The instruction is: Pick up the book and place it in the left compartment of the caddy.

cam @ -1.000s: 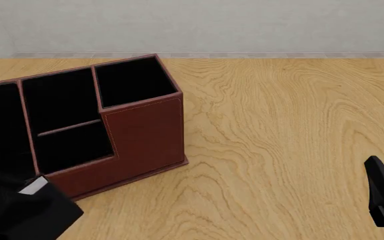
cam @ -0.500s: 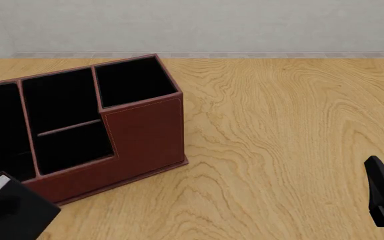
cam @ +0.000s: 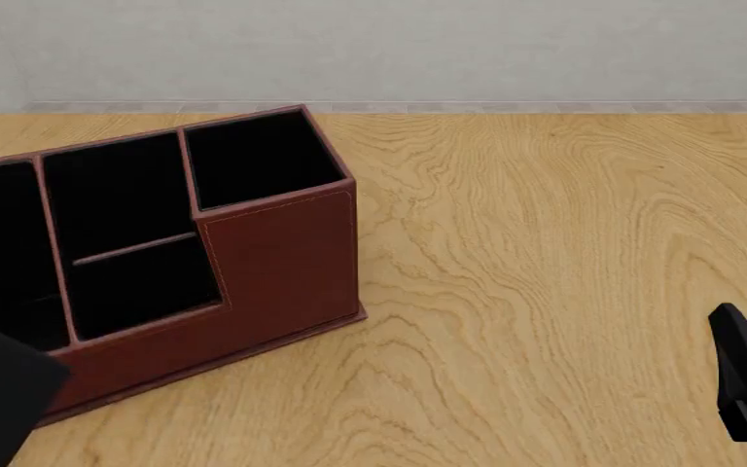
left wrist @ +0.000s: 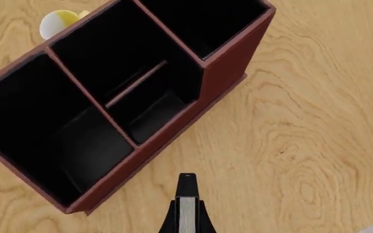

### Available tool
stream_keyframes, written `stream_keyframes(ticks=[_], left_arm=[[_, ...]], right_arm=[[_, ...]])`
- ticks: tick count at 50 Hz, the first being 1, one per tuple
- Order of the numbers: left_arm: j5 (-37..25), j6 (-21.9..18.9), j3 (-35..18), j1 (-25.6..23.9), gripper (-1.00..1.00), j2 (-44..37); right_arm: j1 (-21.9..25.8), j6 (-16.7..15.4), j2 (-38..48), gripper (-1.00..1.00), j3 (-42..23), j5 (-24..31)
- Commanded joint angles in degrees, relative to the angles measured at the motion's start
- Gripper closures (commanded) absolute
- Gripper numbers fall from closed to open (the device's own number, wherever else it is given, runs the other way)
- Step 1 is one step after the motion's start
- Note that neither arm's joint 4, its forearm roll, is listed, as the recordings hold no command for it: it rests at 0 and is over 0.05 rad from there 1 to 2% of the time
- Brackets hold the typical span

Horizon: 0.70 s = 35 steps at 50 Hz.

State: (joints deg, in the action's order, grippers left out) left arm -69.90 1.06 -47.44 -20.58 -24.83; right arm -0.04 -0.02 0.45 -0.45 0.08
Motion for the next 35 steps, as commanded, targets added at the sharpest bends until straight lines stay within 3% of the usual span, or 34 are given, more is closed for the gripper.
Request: stream_keyframes(ticks=[1, 35], left_arm=[[0.0, -0.94, -1.47, 3.47, 1.0, 0.97], [0.0, -1.94, -5.22, 16.63, 1.0, 0.67]], right_arm=[[0.02, 0.03, 0.0, -1.0, 0.09, -0.11], [0.03, 0.01, 0.02, -1.0, 0.09, -0.11]])
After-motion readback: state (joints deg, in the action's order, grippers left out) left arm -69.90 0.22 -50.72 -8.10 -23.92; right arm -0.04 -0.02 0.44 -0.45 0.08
